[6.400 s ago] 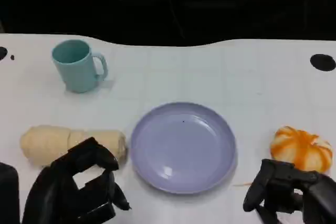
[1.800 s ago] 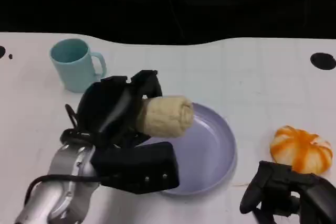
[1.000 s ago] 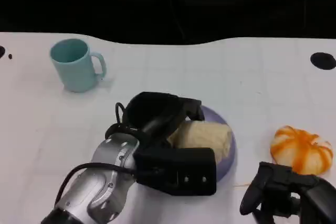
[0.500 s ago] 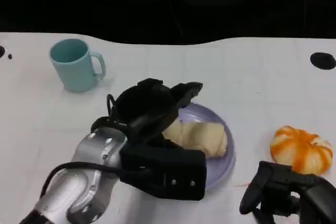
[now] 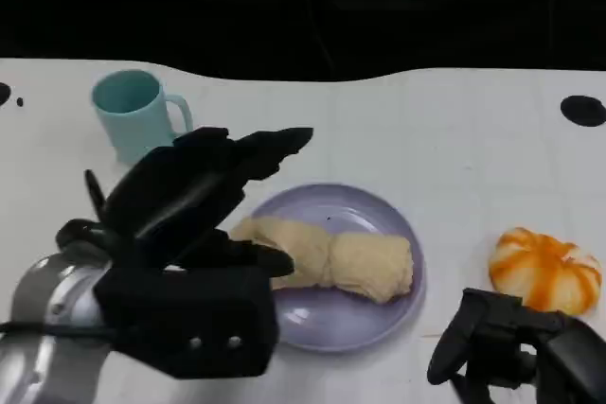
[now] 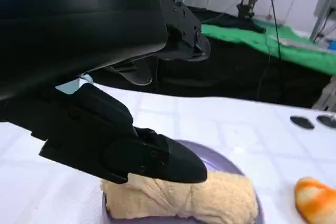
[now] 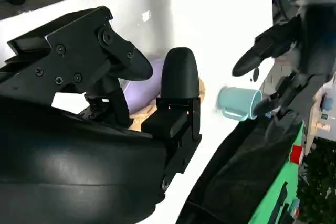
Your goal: Grasp the towel on the left side of the plate with the left hand and place it into the plate.
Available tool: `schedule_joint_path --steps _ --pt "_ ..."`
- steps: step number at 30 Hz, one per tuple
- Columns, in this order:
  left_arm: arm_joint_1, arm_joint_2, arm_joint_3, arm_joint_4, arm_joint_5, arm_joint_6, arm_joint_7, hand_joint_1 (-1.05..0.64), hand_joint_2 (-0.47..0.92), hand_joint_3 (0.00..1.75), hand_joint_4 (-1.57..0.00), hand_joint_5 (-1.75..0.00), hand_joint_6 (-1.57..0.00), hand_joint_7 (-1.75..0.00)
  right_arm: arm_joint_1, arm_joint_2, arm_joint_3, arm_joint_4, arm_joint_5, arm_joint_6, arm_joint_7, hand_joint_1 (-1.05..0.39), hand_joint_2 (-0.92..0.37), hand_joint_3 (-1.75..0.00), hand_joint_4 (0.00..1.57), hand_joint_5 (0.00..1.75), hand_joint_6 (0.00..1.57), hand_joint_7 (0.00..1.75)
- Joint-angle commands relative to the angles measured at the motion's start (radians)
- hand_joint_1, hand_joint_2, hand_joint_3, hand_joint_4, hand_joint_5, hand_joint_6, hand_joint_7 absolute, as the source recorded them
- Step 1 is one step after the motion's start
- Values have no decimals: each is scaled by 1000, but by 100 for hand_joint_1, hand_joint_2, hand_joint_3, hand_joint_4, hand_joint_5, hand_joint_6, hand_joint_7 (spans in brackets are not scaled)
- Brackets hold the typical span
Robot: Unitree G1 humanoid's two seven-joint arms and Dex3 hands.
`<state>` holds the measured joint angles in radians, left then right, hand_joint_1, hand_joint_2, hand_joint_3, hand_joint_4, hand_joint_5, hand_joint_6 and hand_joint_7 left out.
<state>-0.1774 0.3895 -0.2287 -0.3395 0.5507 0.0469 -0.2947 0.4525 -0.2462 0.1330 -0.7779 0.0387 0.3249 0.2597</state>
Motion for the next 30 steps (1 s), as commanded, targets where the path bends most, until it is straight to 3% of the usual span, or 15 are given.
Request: schedule_joint_path --steps 1,6,9,10,12,14,16,22,30 --pt "102 -23 95 -68 -150 -14 5 -62 92 20 -32 -76 -40 -11 3 -1 3 -21 1 20 -10 -6 -56 -111 74 174 67 139" --pt "221 -119 195 -124 -385 -24 26 -26 92 11 -52 -85 -69 -23 -1 0 6 -22 8 30 -12 -5 -56 -111 73 173 66 139" --pt "286 -161 237 -156 -478 -30 34 -19 92 15 -61 -91 -78 -28 -2 3 7 -20 10 30 -14 -5 -56 -111 73 173 66 139" --pt "312 -175 252 -173 -516 -20 35 -16 85 31 -63 -100 -78 -36 -2 2 7 -21 8 31 -14 -5 -57 -111 74 174 66 139" --pt "349 -201 273 -209 -581 19 41 -13 57 88 -69 -118 -77 -63 -4 1 7 -21 6 33 -15 -5 -56 -111 74 174 67 139" --pt "388 -225 289 -258 -650 103 50 -11 48 111 -72 -129 -75 -85 -6 -1 5 -21 7 36 -13 -6 -57 -110 74 174 67 138" --pt "422 -239 299 -306 -699 197 64 -10 46 123 -74 -143 -72 -106 -6 -3 2 -19 8 32 -11 -6 -57 -109 74 174 67 138" --pt "492 -298 317 -395 -810 388 132 -5 54 128 -77 -170 -71 -145 -5 -5 -8 -13 15 23 -5 -5 -57 -110 74 175 67 139" --pt "485 -320 369 -415 -997 568 159 -8 52 139 -87 -175 -74 -165 -8 -9 -21 2 22 14 6 -5 -58 -109 74 175 66 139"
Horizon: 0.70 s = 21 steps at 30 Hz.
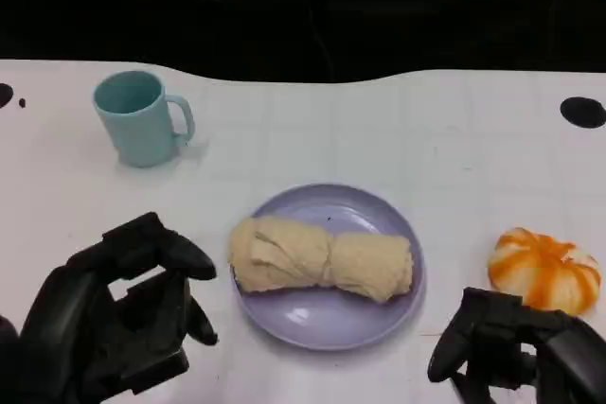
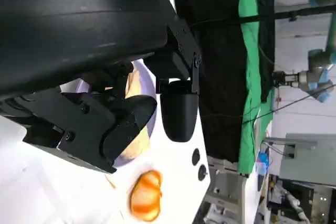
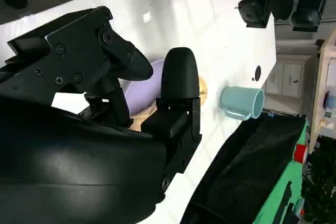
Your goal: Grasp the towel on the left side of the plate with the left hand and place it into the plate.
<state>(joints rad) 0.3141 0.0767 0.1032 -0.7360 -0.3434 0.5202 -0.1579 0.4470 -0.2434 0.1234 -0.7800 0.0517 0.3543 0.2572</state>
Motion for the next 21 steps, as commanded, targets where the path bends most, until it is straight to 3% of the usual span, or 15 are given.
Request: schedule_joint_path --steps 1,10,21 --pt "-10 -12 49 -17 -145 134 31 -8 52 140 -88 -175 -73 -171 -1 -13 -13 6 8 -18 11 -4 -58 -109 73 174 66 139" --pt "-29 -16 70 5 -291 308 96 -9 49 150 -89 -175 -74 -175 19 -18 -35 26 12 -66 25 -4 -58 -109 73 174 65 139" --pt "-43 -9 66 14 -311 368 130 -10 49 150 -88 -175 -71 -175 15 -12 -33 63 -3 -110 22 -4 -57 -108 73 174 66 140"
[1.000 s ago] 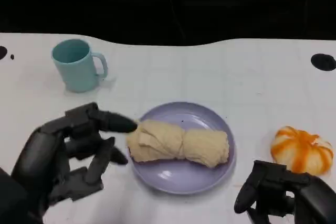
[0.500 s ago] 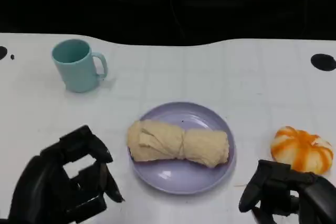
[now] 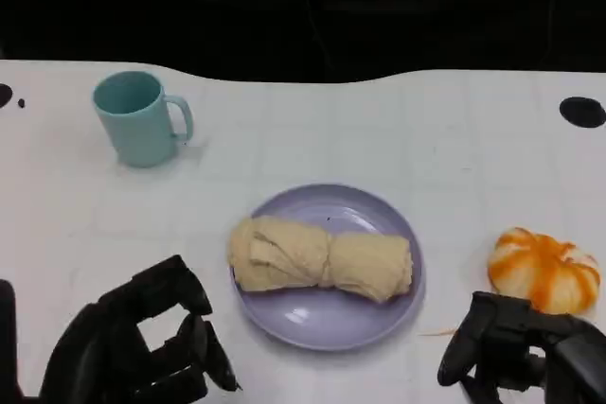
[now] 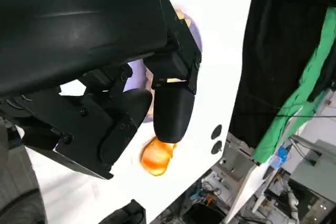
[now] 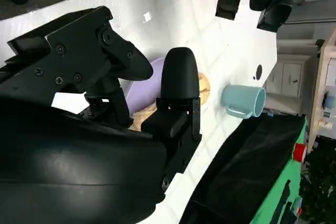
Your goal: Grasp the towel on the left side of the plate with the left hand and place it into the plate.
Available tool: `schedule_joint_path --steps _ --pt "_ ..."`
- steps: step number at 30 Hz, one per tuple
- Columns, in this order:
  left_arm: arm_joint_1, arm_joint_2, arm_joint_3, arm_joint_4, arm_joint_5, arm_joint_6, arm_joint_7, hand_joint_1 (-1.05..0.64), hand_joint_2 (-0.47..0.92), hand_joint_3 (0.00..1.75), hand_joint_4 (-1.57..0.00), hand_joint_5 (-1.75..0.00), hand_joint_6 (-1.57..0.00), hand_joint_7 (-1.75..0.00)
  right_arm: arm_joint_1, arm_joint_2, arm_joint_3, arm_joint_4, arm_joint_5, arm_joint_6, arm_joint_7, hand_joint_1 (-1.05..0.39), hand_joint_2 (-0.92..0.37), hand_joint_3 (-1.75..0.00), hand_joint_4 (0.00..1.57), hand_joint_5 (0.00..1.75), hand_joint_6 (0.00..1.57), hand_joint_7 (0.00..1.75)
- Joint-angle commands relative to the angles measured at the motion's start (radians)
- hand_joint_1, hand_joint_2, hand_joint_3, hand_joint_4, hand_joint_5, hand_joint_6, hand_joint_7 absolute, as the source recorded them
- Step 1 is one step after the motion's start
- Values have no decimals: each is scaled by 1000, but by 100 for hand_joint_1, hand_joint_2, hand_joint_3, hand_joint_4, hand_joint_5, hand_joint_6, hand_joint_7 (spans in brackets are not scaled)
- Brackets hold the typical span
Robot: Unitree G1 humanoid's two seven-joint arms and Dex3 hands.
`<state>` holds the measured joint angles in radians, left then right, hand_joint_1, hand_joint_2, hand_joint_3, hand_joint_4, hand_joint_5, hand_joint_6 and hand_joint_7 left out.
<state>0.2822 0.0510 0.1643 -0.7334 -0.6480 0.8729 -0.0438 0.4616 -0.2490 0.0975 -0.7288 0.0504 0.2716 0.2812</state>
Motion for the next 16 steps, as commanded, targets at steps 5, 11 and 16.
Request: schedule_joint_path --steps 5,11,16 --pt "-9 21 0 6 -3 28 26 -9 50 149 -87 -175 -71 -175 9 -8 -5 7 -4 -34 -2 -4 -58 -108 73 174 66 140" --pt "-3 25 4 -3 -12 46 32 -8 52 147 -87 -175 -71 -175 18 -9 -4 8 -2 -47 1 -3 -57 -109 74 175 66 140" --pt "-2 45 -4 6 -5 31 12 -8 54 147 -87 -175 -69 -175 19 -1 -2 10 7 -43 -3 -4 -56 -109 74 175 67 140"
